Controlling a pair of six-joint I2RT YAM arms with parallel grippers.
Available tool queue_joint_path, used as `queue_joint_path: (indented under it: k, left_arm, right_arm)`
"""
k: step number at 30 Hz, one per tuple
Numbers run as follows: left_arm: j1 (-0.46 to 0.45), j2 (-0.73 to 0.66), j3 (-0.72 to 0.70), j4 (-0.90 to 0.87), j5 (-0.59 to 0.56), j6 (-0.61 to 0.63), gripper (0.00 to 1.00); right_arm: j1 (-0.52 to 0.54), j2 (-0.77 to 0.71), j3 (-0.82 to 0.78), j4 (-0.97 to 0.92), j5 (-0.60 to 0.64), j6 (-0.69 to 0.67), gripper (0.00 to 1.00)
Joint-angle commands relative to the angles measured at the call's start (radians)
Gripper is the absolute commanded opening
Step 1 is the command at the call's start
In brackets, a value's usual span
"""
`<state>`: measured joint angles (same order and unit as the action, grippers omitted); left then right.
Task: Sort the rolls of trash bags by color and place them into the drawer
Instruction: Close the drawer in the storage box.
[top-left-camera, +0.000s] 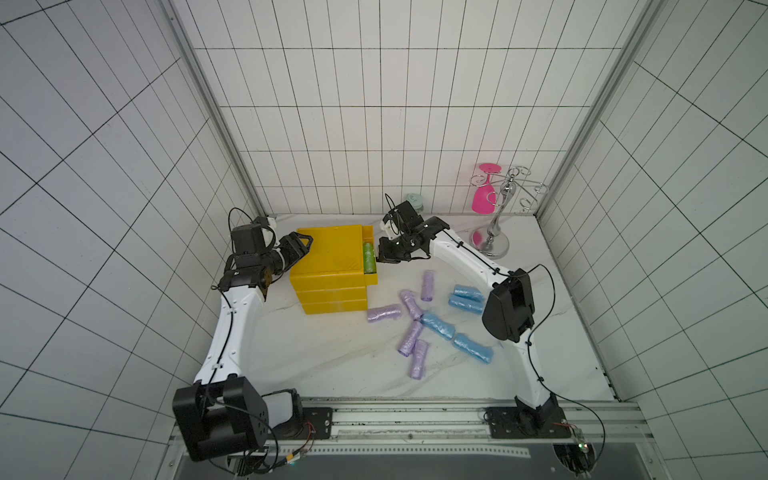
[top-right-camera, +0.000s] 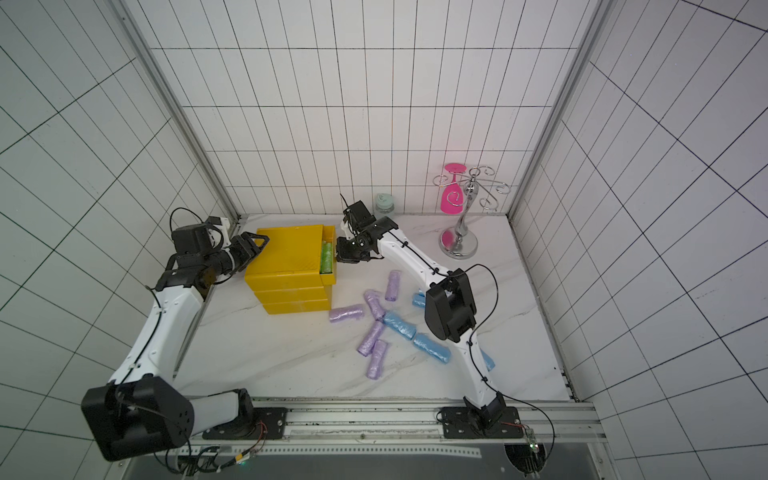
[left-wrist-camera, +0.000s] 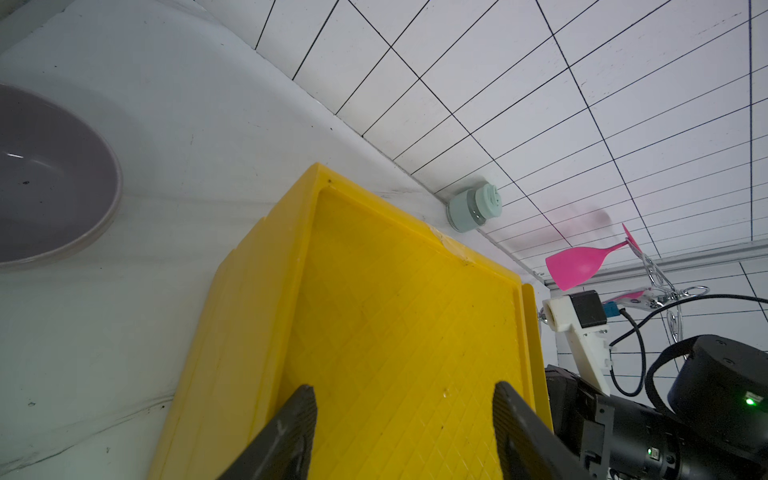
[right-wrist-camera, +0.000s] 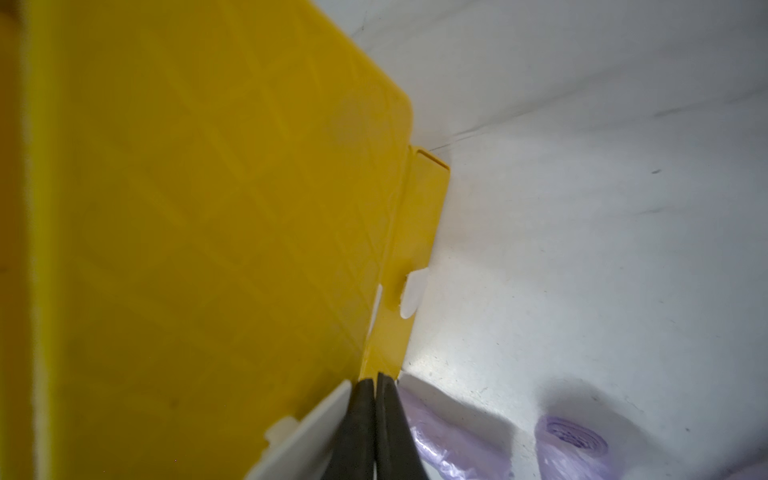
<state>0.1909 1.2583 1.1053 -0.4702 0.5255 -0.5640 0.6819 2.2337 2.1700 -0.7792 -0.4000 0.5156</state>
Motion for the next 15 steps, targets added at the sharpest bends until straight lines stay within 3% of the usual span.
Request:
queue_joint_path:
  k: [1, 8, 15]
  left_arm:
    - [-0.005, 0.023, 0.013, -0.032, 0.01, 0.006, 0.67]
    - [-0.014, 0.028, 0.01, -0.028, 0.012, 0.004, 0.67]
    - [-0.015, 0.01, 0.02, -0.044, 0.003, 0.008, 0.67]
  right_arm:
    - [0.032, 0.027, 0.089, -0.026, -0.036, 0.013, 0.07]
    - [0.073, 0.058, 0.156, -0.042, -0.053, 0.0, 0.07]
    - [0.063, 0.001, 0.094, -0.028, 0.005, 0.0, 0.08]
